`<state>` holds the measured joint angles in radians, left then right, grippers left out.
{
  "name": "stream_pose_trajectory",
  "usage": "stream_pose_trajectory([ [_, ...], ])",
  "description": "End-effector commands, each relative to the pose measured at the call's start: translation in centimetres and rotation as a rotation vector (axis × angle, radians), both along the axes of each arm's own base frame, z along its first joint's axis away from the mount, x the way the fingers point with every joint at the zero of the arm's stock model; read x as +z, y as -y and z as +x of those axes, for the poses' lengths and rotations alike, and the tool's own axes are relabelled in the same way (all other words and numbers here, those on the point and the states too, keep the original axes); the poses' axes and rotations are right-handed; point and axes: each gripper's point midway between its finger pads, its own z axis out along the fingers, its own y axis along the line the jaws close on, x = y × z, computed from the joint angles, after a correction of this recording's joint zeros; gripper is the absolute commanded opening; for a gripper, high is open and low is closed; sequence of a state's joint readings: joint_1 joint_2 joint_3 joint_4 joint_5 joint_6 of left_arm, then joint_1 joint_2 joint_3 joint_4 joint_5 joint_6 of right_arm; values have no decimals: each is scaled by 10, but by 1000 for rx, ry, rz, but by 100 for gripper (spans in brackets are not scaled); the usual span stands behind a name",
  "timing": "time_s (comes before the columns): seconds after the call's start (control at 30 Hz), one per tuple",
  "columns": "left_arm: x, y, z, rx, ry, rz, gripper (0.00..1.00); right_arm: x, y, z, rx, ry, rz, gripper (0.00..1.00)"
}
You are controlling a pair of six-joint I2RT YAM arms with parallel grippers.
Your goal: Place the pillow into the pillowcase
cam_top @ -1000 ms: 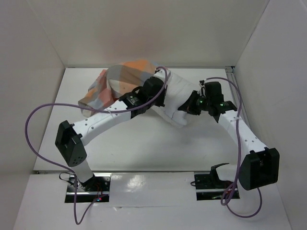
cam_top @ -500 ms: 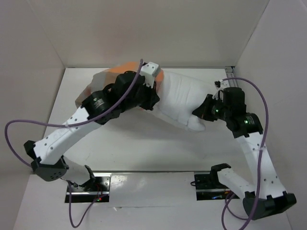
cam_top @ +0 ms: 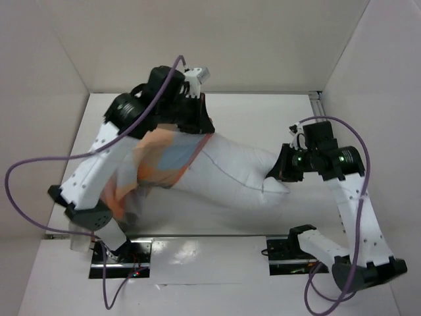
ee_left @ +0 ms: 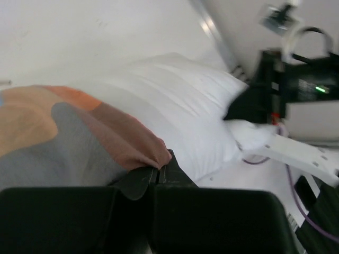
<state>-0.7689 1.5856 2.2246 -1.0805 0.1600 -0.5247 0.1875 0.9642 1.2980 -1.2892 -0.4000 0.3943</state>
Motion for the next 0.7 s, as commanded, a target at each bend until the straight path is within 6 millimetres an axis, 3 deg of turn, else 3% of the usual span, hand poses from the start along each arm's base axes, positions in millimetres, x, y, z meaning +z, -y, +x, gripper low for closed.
stream_pose_trajectory([
  [0.0,-45,21,85,47,-58,-24,0,7,-22,41,8,22,90,9],
  [0.03,-54,19,102,59,-40,7,0,6,-28,54,3,27,123,12],
  [0.07,-67,18,133,98,-32,35,8,-1,-35,74,-10,6,141,23],
  [0.1,-74,12,149,136,-17,69,21,16,-43,107,-36,102,206,41],
  [0.13,-77,10,161,146,9,90,30,22,-46,126,-47,135,254,59],
  [0.17,-80,7,170,156,16,104,39,24,-43,146,-79,166,273,69],
  [0.2,-72,4,181,174,52,95,56,21,-39,170,-113,179,287,73],
  [0.23,-71,0,187,203,80,109,64,38,-23,200,-165,278,303,77],
  [0.3,-51,-16,199,257,156,103,80,37,10,239,-302,320,239,83],
  [0.33,-26,-29,203,313,235,82,85,51,40,256,-397,376,201,85],
  [0.37,-13,-37,204,347,278,79,92,60,51,262,-420,405,200,85],
  [0.4,2,-44,204,377,324,70,92,63,62,266,-434,421,187,88],
  [0.43,25,-65,205,464,397,62,94,78,75,271,-460,466,186,92],
  [0.5,45,-86,203,559,458,64,94,87,86,270,-465,513,128,98],
  [0.57,57,-115,201,667,498,90,94,87,94,262,-462,532,57,100],
  [0.67,43,-139,206,745,487,166,86,80,114,251,-512,539,-48,100],
])
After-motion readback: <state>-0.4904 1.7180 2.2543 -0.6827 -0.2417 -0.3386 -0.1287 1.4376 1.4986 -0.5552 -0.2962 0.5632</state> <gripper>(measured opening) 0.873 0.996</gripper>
